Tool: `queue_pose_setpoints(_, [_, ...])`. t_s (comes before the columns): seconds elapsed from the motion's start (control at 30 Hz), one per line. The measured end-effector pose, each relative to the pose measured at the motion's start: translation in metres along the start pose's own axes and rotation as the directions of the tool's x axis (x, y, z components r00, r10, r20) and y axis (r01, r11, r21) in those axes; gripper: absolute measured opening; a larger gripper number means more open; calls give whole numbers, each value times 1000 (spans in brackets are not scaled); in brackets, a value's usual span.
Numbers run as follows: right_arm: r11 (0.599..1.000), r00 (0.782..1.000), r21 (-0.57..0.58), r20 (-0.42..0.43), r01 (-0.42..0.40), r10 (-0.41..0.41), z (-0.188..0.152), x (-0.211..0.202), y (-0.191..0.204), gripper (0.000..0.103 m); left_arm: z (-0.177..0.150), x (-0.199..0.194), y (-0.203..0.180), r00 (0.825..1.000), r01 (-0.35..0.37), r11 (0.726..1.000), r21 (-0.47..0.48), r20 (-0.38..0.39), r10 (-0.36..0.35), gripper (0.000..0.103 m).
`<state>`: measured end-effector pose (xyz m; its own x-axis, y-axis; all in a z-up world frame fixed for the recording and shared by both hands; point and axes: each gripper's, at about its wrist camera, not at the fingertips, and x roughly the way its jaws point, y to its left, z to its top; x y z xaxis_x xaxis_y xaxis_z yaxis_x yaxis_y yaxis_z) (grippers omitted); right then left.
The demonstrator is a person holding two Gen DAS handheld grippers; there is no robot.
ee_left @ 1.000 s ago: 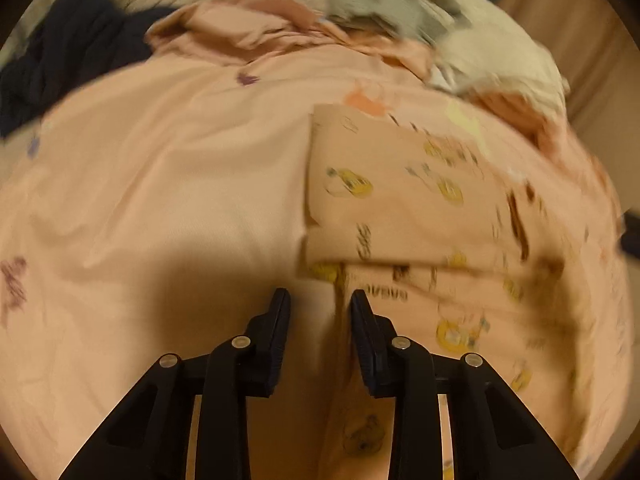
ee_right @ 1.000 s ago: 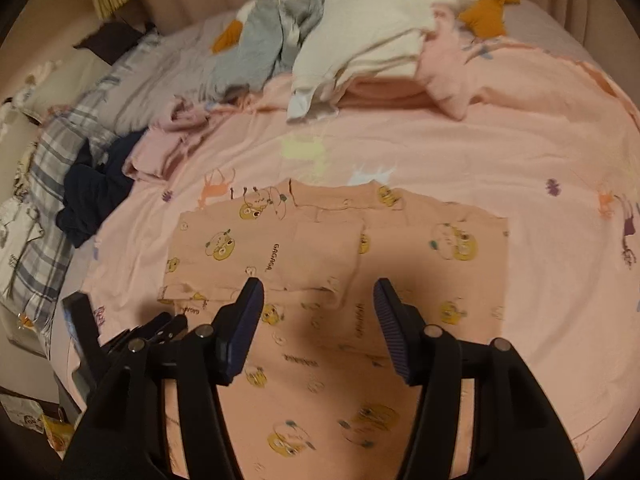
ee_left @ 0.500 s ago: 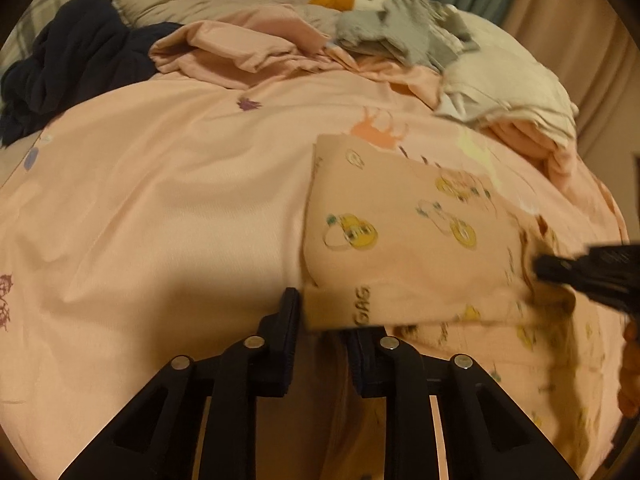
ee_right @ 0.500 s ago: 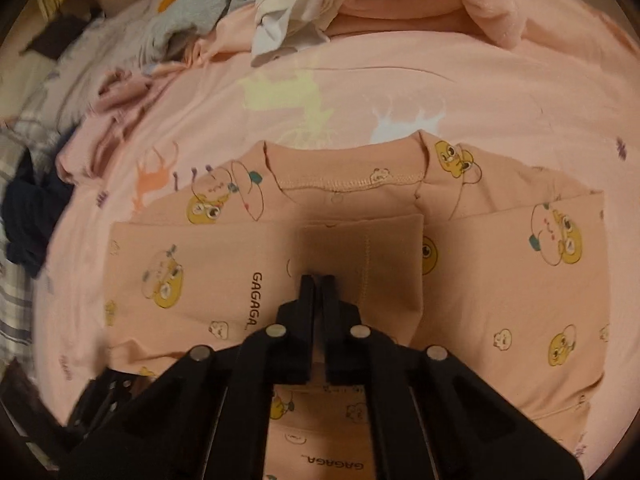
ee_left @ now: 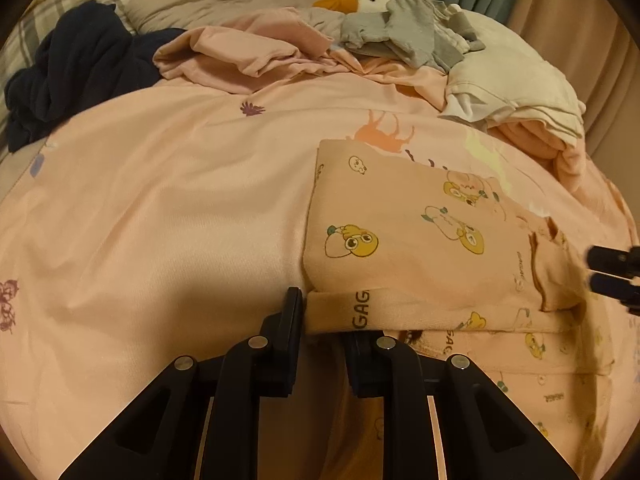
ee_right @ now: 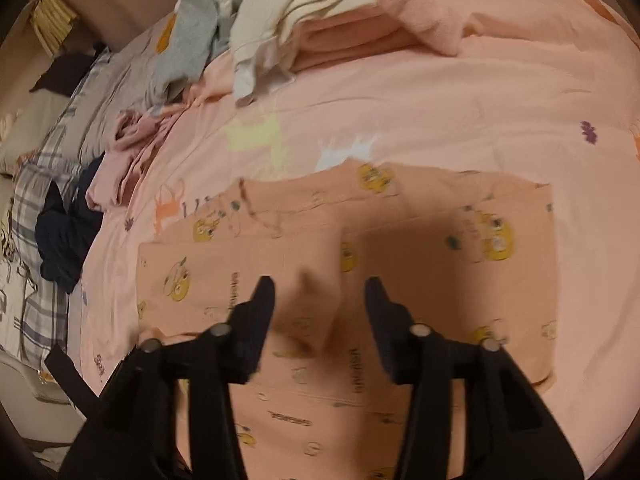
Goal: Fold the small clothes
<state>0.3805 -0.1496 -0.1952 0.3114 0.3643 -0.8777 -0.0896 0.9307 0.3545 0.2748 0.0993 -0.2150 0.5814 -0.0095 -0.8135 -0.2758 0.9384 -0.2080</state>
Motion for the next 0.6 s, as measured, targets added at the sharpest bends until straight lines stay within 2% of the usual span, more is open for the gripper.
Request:
queue_pose_setpoints(0.07, [1000, 1000, -19, -28, -3, 3, -1, 13, 14, 48, -1, -1, 3, 1000, 23, 1000, 7, -4, -23, 19])
queue_pose_setpoints(0.1, [998, 999, -48, -43, 27, -29, -2, 22, 25, 49, -1, -2, 5, 999, 34, 999, 1, -7, -34, 18])
queue_pose_setpoints(0.17, [986, 989, -108, -55, 129, -135, -7, 39, 40, 51, -1, -3, 8, 998, 54, 998, -17, -10, -54, 17])
queue_pose_setpoints(0.2, [964, 973, -151, -42, 219, -227, -10, 49, 48, 51, -1, -2, 10, 998, 63, 998, -24, -11, -63, 17])
queue_pose_setpoints(0.23, [938, 953, -181, -17, 296, -304, -12, 58, 52, 44, -1, -2, 10, 998, 69, 997, -26, -12, -69, 17])
queue_pose_setpoints(0.3, [936, 947, -146, 21, 321, -322, -12, 60, 50, 39, -1, -2, 12, 996, 84, 996, -22, -11, -85, 17])
queue_pose_setpoints(0.33, [936, 944, -121, 33, 330, -328, -10, 56, 46, 27, -1, -2, 12, 996, 91, 996, -22, -11, -91, 17])
queue_pose_setpoints(0.37, [941, 946, -102, 35, 324, -322, -8, 53, 42, 15, 0, -2, 14, 995, 100, 995, -29, -13, -100, 17])
queue_pose_setpoints(0.43, [980, 980, -23, 20, 198, -198, -2, 39, 22, 11, 0, -2, 16, 993, 112, 993, -44, -16, -113, 17])
queue_pose_setpoints(0.47, [989, 989, -3, 24, 147, -147, -1, 34, 15, 10, 0, -2, 17, 993, 114, 992, -46, -16, -115, 17])
queue_pose_setpoints(0.5, [995, 995, 26, 36, 94, -95, 2, 25, 5, 10, 0, -2, 16, 994, 112, 993, -44, -15, -113, 17])
queue_pose_setpoints(0.6, [995, 997, 93, 67, 25, -31, 8, 6, -20, 10, -1, -2, 12, 996, 91, 996, -24, -9, -91, 17])
